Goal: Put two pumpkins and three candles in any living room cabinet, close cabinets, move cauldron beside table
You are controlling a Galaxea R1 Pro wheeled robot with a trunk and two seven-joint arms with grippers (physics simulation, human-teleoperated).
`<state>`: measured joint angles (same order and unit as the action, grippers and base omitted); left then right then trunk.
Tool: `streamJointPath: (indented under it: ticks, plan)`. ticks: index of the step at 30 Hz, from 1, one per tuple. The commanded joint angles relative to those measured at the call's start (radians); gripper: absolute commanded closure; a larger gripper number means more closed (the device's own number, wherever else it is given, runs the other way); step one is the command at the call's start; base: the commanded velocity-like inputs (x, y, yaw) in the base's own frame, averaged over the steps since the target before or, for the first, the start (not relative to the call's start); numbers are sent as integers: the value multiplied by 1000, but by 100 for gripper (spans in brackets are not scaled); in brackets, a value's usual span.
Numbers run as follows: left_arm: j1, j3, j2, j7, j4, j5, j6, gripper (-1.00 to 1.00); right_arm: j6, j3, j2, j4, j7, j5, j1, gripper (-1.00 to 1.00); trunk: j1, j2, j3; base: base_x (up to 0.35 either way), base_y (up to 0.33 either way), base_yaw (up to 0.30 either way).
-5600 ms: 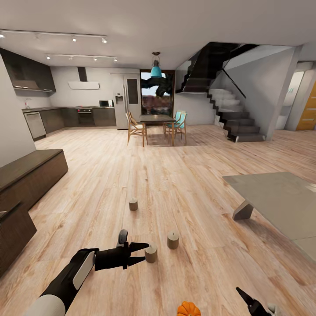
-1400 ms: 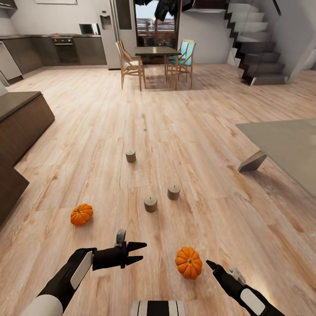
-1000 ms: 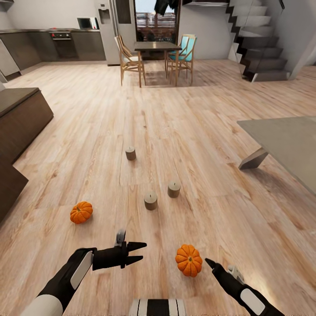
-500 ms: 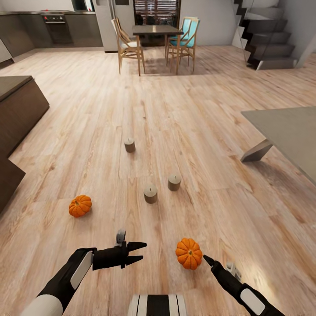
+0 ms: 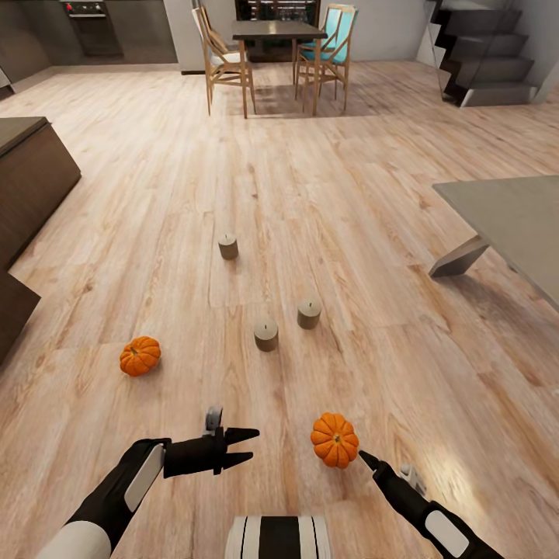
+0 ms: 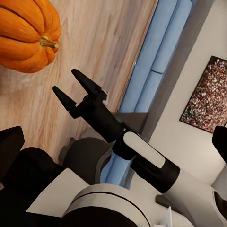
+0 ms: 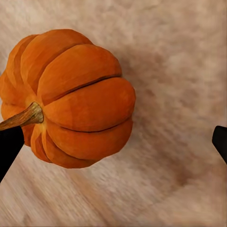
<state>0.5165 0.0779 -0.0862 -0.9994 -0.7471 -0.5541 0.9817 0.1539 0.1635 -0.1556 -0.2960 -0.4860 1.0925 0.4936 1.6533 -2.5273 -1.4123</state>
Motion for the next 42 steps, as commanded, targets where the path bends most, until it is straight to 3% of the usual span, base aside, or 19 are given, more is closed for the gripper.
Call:
streamJointPath:
  ticks: [1,10,32,42]
  plan:
    - [0,2,-1,-2,0,-3,4,-100,4,5,-1,0,-2,10,0,-100,0,0,-1,0,0,0]
    - [-1,2,-3,-2,-31,-3,6,-100,5,5,-1,3,-79,10,0,-100,0,0,-1,84,46,0]
    - [-1,5,-3,-1,-37,-1,5,-100,4,4,-2,13,-82,12,0,-100,0,0,-1,83,19,0]
    - [-1,3,-3,-1,-36,-3,5,-100,3,4,-2,15,-81,12,0,-100,4,-3,-39,1,0,0]
